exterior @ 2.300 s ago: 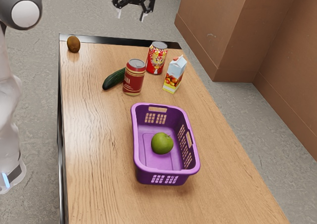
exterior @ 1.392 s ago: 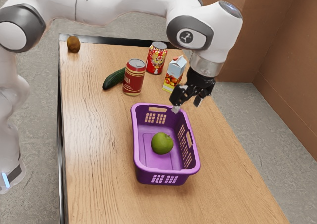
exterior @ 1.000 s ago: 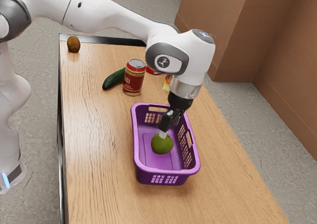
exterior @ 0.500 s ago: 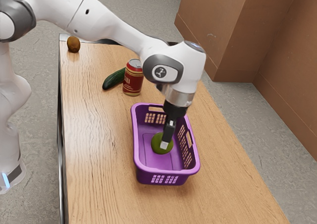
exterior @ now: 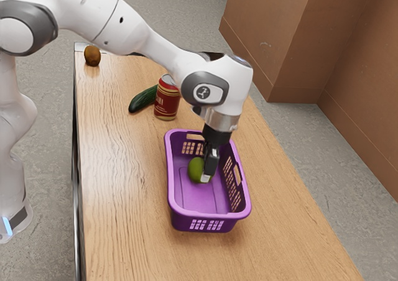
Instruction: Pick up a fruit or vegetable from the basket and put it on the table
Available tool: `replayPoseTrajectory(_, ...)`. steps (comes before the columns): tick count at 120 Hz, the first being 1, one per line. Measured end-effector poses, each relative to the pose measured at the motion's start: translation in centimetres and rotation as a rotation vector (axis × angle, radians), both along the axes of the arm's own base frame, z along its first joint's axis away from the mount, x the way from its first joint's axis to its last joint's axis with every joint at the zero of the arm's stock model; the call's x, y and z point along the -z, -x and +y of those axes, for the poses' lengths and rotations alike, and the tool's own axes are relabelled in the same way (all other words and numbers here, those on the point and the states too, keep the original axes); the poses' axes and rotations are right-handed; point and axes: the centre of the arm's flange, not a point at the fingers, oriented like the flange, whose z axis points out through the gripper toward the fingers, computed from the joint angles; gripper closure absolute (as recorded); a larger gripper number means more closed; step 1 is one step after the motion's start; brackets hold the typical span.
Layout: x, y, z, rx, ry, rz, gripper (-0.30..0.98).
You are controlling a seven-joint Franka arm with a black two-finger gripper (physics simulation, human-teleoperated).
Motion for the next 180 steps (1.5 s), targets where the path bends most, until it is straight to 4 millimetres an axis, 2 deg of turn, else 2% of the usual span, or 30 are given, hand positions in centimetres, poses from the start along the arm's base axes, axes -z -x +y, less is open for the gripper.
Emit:
replayPoseTrajectory(21, 0.6, 0.0, -0.8, -0.008, 0.026, 0.015, 0.30)
replayPoseTrajectory(40, -0.5, 0.2, -2.3, 0.018, 0.041, 0.009, 0.30)
replayPoseTrajectory(52, -3.5, 0.0, -3.5, 0.053, 0.045, -0.017, 0.30)
replayPoseTrajectory(73, -11.5, -1.0, -5.0, 0.138, -0.018, -0.104, 0.29)
replayPoseTrajectory(79, -12.7, -1.7, -5.4, 0.149, -0.042, -0.120, 0.29)
replayPoseTrajectory(87, -13.3, -3.3, -5.7, 0.148, -0.077, -0.131, 0.28)
replayPoseTrajectory(100, -12.3, -6.9, -4.1, 0.106, -0.127, -0.122, 0.28)
replayPoseTrajectory(122, -10.7, -13.1, -3.0, 0.105, -0.150, -0.144, 0.29)
replayPoseTrajectory(128, -9.2, -14.7, -2.3, 0.114, -0.129, -0.134, 0.28)
replayPoseTrajectory(137, -6.1, -16.7, -1.0, 0.126, -0.109, -0.102, 0.28)
replayPoseTrajectory(145, -3.6, -17.9, -0.4, 0.141, -0.099, -0.080, 0.29)
replayPoseTrajectory(151, -2.5, -18.5, 0.0, 0.154, -0.090, -0.074, 0.30)
replayPoseTrajectory(164, -1.8, -18.9, 0.2, 0.182, -0.081, -0.073, 0.29)
replayPoseTrajectory(169, -1.3, -19.0, 0.3, 0.191, -0.077, -0.068, 0.20)
replayPoseTrajectory(180, -0.8, -19.1, 0.3, 0.209, -0.075, -0.063, 0.11)
